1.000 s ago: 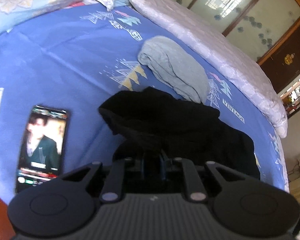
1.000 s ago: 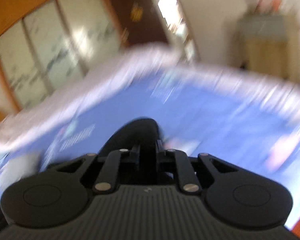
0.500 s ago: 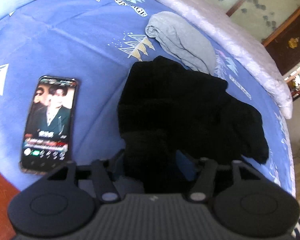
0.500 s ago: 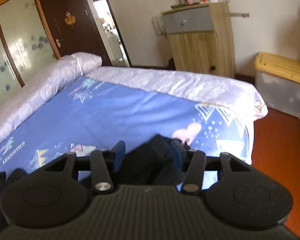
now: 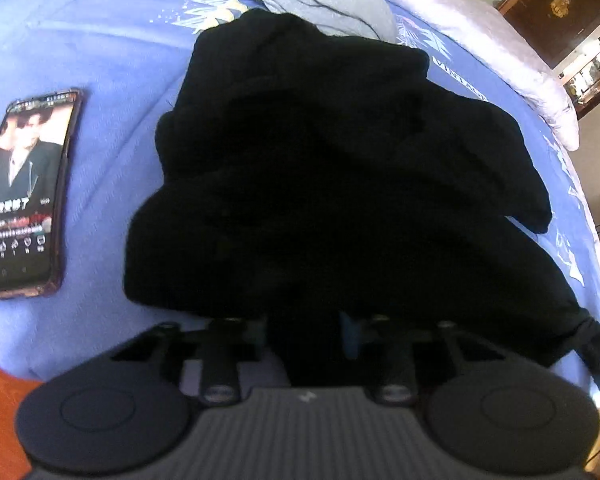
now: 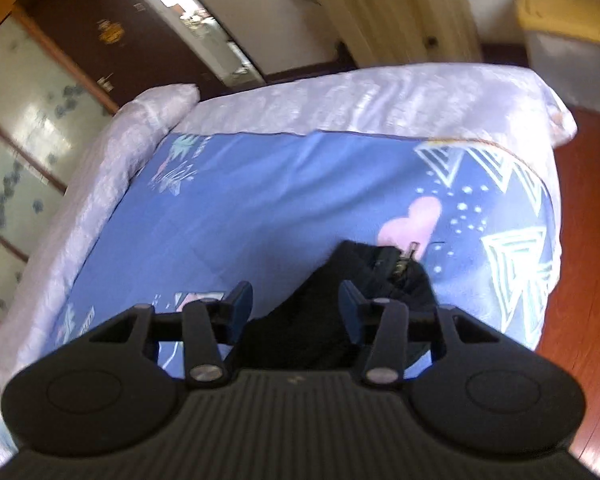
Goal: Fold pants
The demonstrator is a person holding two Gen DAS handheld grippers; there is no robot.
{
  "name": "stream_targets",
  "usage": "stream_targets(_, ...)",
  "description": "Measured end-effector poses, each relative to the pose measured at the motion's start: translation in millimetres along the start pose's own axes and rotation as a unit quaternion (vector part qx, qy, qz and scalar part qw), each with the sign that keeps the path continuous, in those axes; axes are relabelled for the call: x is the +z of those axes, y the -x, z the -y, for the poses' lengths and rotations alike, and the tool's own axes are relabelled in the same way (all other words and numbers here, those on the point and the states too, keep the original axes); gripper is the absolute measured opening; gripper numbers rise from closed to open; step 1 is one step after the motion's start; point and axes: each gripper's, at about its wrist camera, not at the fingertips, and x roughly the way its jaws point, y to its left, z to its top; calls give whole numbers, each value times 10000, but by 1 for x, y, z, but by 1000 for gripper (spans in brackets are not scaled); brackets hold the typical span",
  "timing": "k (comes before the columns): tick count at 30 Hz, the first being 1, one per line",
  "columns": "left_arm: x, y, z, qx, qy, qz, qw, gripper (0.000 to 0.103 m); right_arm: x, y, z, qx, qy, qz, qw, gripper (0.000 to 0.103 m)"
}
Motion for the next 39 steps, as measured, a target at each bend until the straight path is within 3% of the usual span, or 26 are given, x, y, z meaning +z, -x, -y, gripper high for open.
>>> stream_targets(2,3,5,-4,-173,54,-72,9998,16,7,-7,-1,-293,171,74,9994,50)
stream_targets(6,7,17,-17,-395,424,-117,9982,15,12,-48,-15,-702,602,-508,9944,51)
stream_targets(9,4,21,-22,-432,523,-138,9976,15,1,-80,-34,-1241,1375,-811,9794,53)
stream_targets(13,4,14,-19,-359,517,-230,9978,15,-21,-101,-65,-1707,2165,-721,9585,53)
stream_targets(18,6,14,-19,-400,503,-250,9976,16,-24,-102,-75,-1654,1909,-887,9635,54)
stream_targets(21,6,16,-20,-445,463,-270,9976,16,-15,-90,-68,-1451,1283,-949,9765,54)
stream_targets(24,7,15,-21,-489,427,-281,9975,16,-8,-85,-65,-1423,965,-904,9810,54)
stream_targets(27,8,13,-24,-547,407,-279,9973,16,-16,-103,-71,-1753,1013,-1064,9735,54)
stream_targets(29,8,12,-26,-596,458,-277,9968,16,-29,-114,-89,-2107,1564,-840,9613,55)
stream_targets(30,7,12,-29,-627,487,-272,9965,16,-34,-116,-97,-2197,1819,-718,9558,45)
stream_targets(31,7,12,-30,-654,513,-268,9962,16,-39,-118,-104,-2159,2002,-643,9535,24)
stream_targets(33,7,14,-33,-668,535,-269,9960,16,-41,-120,-113,-2150,2034,-540,9537,20)
stream_targets(36,10,19,-33,-653,535,-220,9962,16,-23,-113,-116,-1673,1528,-390,9732,17)
stream_targets(39,13,24,-31,-663,571,-166,9960,16,17,-83,-141,-557,1139,76,9919,16)
